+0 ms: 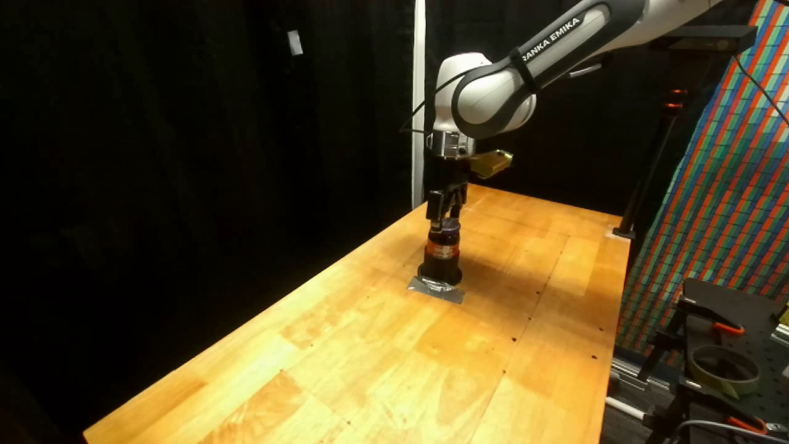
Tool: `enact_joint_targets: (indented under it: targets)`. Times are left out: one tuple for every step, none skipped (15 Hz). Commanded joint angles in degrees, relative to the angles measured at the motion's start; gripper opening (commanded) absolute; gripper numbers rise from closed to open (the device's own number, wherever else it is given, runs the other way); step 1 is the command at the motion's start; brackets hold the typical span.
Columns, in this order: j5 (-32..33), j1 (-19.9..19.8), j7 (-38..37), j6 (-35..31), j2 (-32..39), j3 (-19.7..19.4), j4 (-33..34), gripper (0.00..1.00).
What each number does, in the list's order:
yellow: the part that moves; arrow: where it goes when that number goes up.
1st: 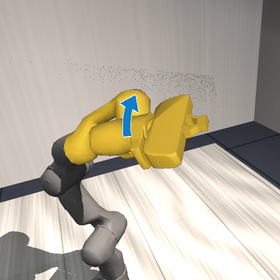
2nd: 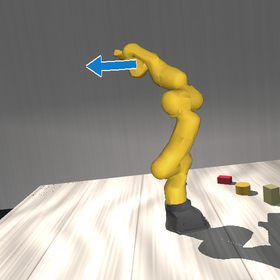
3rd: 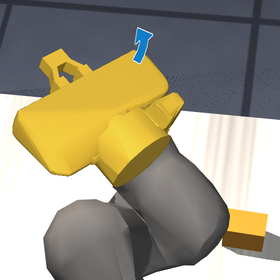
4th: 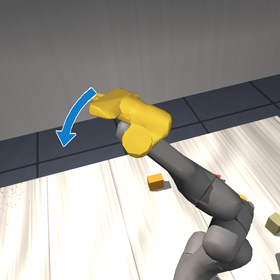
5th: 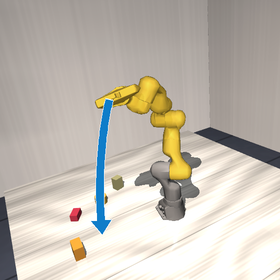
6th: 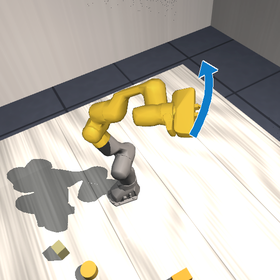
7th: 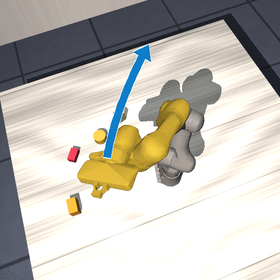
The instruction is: Put the rubber band on the jar.
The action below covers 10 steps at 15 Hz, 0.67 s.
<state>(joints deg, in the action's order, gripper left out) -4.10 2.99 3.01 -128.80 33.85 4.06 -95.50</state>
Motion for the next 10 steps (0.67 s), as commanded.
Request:
enact_joint_targets:
  targets:
    - [-1.43, -1.23, 0.28, -4.93, -5.77, 0.22, -8.3, 1.0]
    - [-1.64, -1.24, 0.19, -6.18, -6.38, 0.23, -9.48, 1.0]
    - [-1.98, -1.3, 0.26, -7.36, -7.04, 0.29, -10.92, 1.0]
    - [-2.18, -1.25, 0.12, -8.69, -7.73, 0.24, -12.36, 1.0]
    - [-2.42, -1.27, 0.04, -9.84, -8.5, 0.22, -14.0, 1.0]
    - [-2.83, -1.36, 0.0, -11.11, -9.34, 0.28, -15.54, 1.0]
    - [-3.3, -1.53, 0.1, -12.19, -10.27, 0.41, -17.22, 1.0]
    - [-3.9, -1.74, 0.37, -12.96, -11.23, 0.63, -18.9, 1.0]
    - [-4.48, -1.89, 0.63, -13.55, -11.92, 0.79, -20.29, 1.0]
    - [-4.81, -1.96, 0.83, -14.08, -12.57, 0.81, -21.8, 1.0]
